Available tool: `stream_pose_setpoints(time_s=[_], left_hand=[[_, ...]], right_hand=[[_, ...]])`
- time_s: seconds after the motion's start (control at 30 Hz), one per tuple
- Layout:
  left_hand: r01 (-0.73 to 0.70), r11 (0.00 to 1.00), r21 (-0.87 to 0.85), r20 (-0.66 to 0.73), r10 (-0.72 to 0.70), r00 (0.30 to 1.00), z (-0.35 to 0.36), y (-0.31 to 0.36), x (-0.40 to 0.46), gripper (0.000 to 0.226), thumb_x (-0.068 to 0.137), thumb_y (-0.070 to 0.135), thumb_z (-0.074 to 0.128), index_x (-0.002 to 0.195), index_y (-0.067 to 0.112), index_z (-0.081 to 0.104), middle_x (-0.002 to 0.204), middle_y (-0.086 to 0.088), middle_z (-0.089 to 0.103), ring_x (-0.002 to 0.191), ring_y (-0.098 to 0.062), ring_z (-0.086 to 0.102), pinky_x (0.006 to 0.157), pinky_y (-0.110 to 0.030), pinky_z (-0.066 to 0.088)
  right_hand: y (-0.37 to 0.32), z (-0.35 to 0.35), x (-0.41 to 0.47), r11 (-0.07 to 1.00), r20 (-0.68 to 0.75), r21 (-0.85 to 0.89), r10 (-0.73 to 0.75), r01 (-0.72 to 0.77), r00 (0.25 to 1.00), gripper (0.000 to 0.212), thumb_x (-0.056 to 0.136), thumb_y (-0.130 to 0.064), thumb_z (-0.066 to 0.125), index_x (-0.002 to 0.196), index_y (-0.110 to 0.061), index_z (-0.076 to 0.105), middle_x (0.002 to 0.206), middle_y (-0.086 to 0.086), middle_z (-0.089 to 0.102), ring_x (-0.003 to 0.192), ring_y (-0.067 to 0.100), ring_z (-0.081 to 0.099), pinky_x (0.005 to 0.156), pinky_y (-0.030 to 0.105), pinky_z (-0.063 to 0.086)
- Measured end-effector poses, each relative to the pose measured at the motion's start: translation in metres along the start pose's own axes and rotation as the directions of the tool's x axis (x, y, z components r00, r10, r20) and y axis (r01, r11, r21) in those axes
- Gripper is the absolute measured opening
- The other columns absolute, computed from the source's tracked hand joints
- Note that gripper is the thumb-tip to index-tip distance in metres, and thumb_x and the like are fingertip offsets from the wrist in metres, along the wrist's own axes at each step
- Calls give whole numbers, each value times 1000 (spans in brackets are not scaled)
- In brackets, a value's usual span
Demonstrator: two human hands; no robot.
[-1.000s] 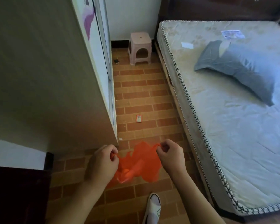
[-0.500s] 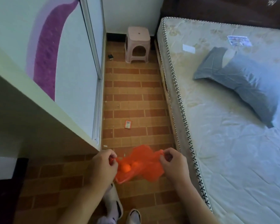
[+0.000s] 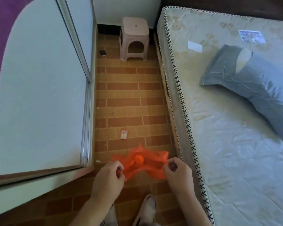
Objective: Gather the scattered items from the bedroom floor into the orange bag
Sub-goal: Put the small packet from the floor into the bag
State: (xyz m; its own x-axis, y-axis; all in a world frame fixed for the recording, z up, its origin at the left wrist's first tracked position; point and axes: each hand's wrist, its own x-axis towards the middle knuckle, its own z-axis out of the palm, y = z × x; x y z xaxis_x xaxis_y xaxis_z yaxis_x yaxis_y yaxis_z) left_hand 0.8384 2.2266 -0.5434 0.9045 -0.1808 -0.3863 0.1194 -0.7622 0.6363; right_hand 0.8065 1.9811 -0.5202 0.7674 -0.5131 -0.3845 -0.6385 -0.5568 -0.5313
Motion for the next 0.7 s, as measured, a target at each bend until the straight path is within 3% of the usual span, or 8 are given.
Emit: stream_pose_setpoints(time_s=[0.1, 0.37, 0.53, 0.7], left_hand=[[14, 1000, 15, 0, -14, 1000, 10, 2, 27, 21, 88, 17, 75, 94, 33, 63, 94, 19, 64, 84, 3, 63, 71, -9, 51], [71, 996, 52, -43, -69, 997, 32, 17, 97, 21, 86, 16, 75, 94, 32, 64, 93, 19, 62, 82, 5, 61, 72, -15, 55], [96, 995, 22, -79, -94, 992, 51, 35, 136, 25, 84, 14, 76, 93, 32, 63, 90, 21, 62, 82, 5, 62, 73, -18, 57], [101, 994, 37, -98, -97, 990, 76, 42, 171, 27, 81, 14, 79, 92, 32, 64, 92, 20, 63, 80, 4, 63, 69, -17, 57]], right_hand=[[4, 6, 30, 1000, 26, 9, 10, -10, 1000, 12, 85, -25, 74, 75, -31, 69, 67, -15, 68, 65, 1, 62, 59, 25, 51], [11, 11, 113, 1000, 52, 13, -28, 28, 998, 18, 86, -22, 74, 72, -30, 66, 68, -19, 67, 67, 1, 62, 55, 19, 46], [12, 7, 170, 996, 61, 17, -91, 91, 994, 20, 86, -18, 75, 74, -32, 67, 67, -16, 67, 72, -2, 63, 61, 13, 48], [19, 14, 222, 987, 135, -35, -149, 155, 980, 14, 86, -24, 76, 88, -34, 66, 68, -15, 64, 64, 3, 60, 56, 20, 47]])
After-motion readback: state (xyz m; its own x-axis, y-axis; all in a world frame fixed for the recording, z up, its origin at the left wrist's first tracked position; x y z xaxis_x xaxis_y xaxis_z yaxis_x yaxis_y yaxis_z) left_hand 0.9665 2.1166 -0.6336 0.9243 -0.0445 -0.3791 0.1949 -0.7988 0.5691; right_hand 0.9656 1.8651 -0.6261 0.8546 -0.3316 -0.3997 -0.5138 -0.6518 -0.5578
